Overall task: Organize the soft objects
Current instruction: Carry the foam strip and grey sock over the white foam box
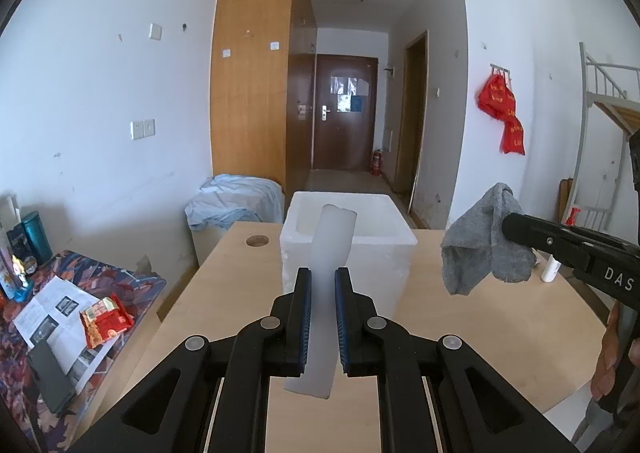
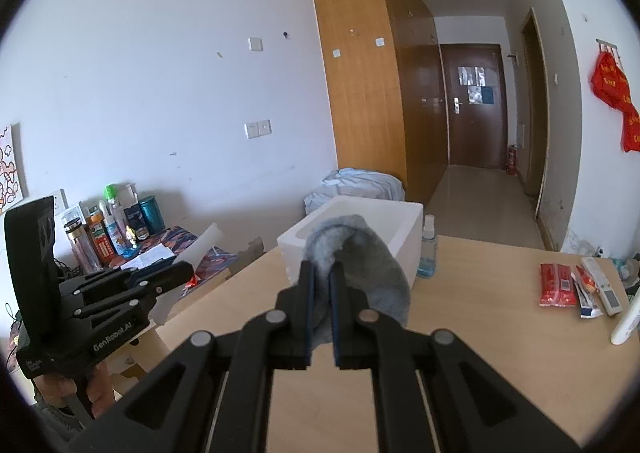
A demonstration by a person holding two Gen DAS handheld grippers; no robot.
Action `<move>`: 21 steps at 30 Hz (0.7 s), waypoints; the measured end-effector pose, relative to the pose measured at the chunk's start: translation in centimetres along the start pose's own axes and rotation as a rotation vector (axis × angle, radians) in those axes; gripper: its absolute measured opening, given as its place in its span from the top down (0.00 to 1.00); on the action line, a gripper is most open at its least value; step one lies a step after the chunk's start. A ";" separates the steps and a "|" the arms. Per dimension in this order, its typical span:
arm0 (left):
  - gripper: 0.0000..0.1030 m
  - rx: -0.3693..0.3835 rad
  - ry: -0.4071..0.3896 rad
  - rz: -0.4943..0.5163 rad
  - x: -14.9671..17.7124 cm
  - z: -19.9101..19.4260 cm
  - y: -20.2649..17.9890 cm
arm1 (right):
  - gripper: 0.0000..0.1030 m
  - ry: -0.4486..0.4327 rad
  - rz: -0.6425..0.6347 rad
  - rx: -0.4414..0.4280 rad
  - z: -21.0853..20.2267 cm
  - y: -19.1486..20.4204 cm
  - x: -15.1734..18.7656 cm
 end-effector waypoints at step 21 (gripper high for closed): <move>0.88 0.003 0.010 0.021 -3.2 4.6 -0.4 | 0.91 -0.001 -0.010 0.009 3.8 -1.1 -2.6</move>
Point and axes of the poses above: each gripper's, at about its wrist camera, not at the fingertips, and z roughly the way its jaws point, y to its left, x to its underside, the point moved 9 cm from there along z, roughly the way its jaws point, and after that the axes turned 7 degrees about x, right-handed, at the moved point
